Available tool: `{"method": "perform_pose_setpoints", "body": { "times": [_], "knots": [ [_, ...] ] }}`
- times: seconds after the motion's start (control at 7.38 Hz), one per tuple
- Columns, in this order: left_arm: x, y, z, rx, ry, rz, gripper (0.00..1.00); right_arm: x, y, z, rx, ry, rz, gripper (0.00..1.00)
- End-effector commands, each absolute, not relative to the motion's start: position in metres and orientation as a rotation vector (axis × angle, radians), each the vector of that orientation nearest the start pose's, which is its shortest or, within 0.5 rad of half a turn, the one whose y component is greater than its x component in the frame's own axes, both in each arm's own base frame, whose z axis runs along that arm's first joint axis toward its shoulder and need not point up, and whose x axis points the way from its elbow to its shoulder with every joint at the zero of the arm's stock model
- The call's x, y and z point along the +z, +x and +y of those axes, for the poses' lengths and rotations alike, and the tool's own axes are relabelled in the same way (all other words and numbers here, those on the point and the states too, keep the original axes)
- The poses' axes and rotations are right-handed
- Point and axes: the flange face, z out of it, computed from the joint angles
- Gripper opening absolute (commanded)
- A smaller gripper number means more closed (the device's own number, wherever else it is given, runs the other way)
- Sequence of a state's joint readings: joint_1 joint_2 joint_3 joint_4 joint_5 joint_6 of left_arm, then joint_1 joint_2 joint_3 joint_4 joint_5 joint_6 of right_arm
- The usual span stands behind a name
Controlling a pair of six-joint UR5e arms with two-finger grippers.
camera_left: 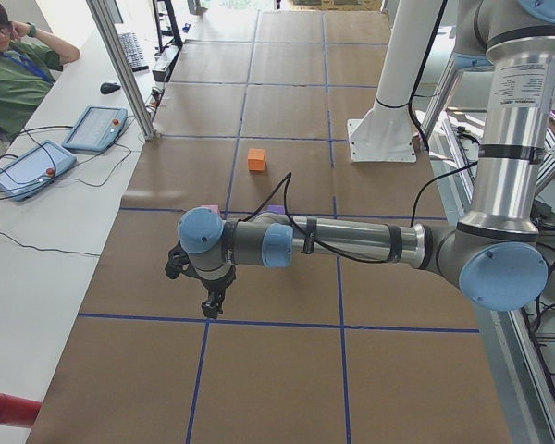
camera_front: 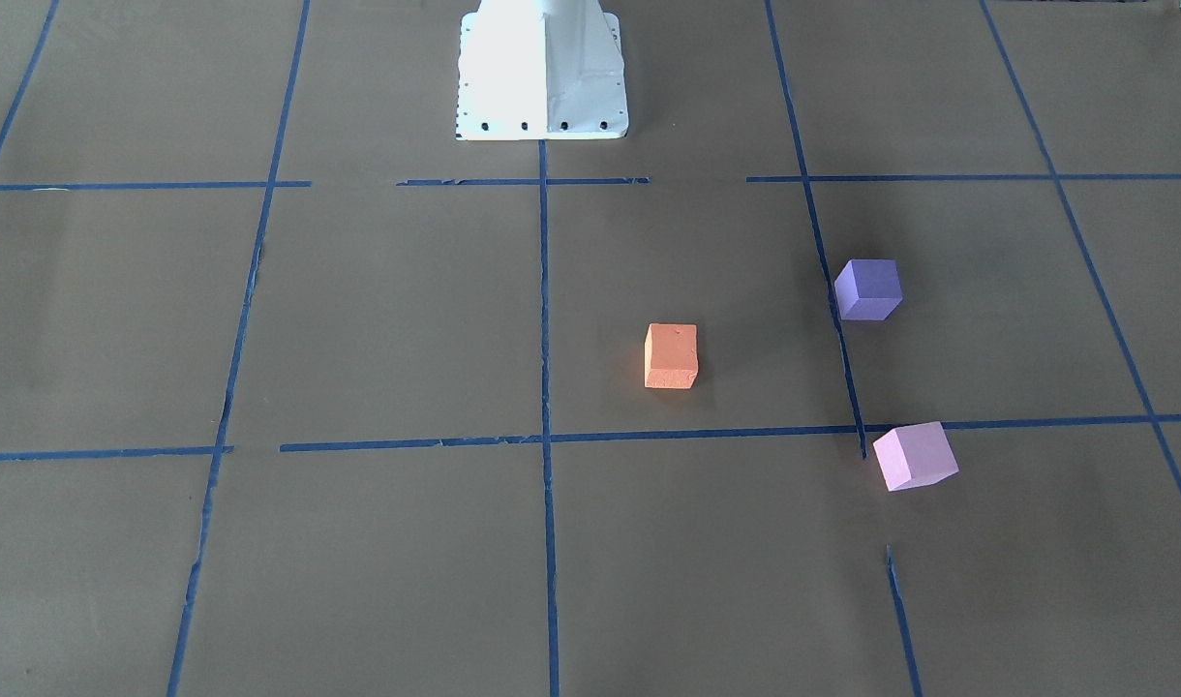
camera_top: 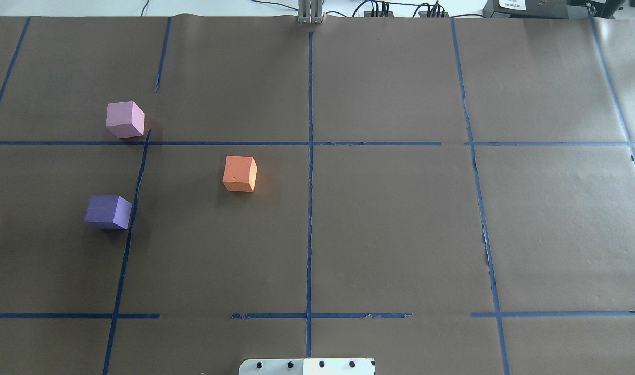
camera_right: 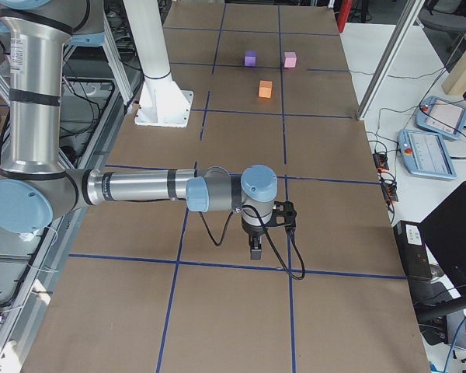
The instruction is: Arrange blocks in a line
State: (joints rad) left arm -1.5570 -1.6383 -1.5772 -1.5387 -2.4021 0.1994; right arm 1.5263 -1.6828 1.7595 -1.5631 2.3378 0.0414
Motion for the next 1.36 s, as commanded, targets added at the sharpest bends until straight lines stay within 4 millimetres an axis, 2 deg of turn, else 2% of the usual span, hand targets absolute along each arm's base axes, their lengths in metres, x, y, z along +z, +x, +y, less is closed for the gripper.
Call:
{"method": "perform_pose_setpoints", "body": {
  "times": [0.0,0.14,0.27,0.41,0.54,0.68,0.81,0.95,1.08,1.22],
  "knots": [
    [0.617,-0.052,-0.524,0.221,0.124,0.828,1.0,0.618,0.044,-0.451,-0.035,0.047,-0.769,1.0],
    [0.617,-0.051,-0.525,0.223,0.123,0.828,1.0,0.618,0.044,-0.451,-0.035,0.047,-0.769,1.0],
    [0.604,-0.045,-0.534,0.245,0.144,0.827,1.0,0.618,0.044,-0.451,-0.035,0.047,-0.769,1.0],
    [0.553,0.002,-0.552,0.36,0.191,0.828,1.0,0.617,0.044,-0.451,-0.036,0.049,-0.769,1.0],
    [0.529,0.042,-0.552,0.375,0.179,0.851,1.0,0.617,0.044,-0.451,-0.036,0.049,-0.769,1.0],
    [0.478,0.069,-0.562,0.284,0.173,0.875,1.0,0.617,0.044,-0.451,-0.036,0.049,-0.769,1.0],
    [0.431,0.111,-0.574,0.204,0.138,0.903,1.0,0.617,0.044,-0.451,-0.036,0.049,-0.769,1.0],
    [0.382,0.175,-0.581,0.157,0.083,0.936,1.0,0.618,0.044,-0.451,-0.035,0.047,-0.769,1.0],
    [0.333,0.248,-0.579,0.078,0.005,0.96,1.0,0.617,0.044,-0.451,-0.036,0.049,-0.769,1.0],
    [0.291,0.312,-0.565,0.019,-0.017,0.977,1.0,0.617,0.044,-0.451,-0.036,0.049,-0.769,1.0]
  ]
}}
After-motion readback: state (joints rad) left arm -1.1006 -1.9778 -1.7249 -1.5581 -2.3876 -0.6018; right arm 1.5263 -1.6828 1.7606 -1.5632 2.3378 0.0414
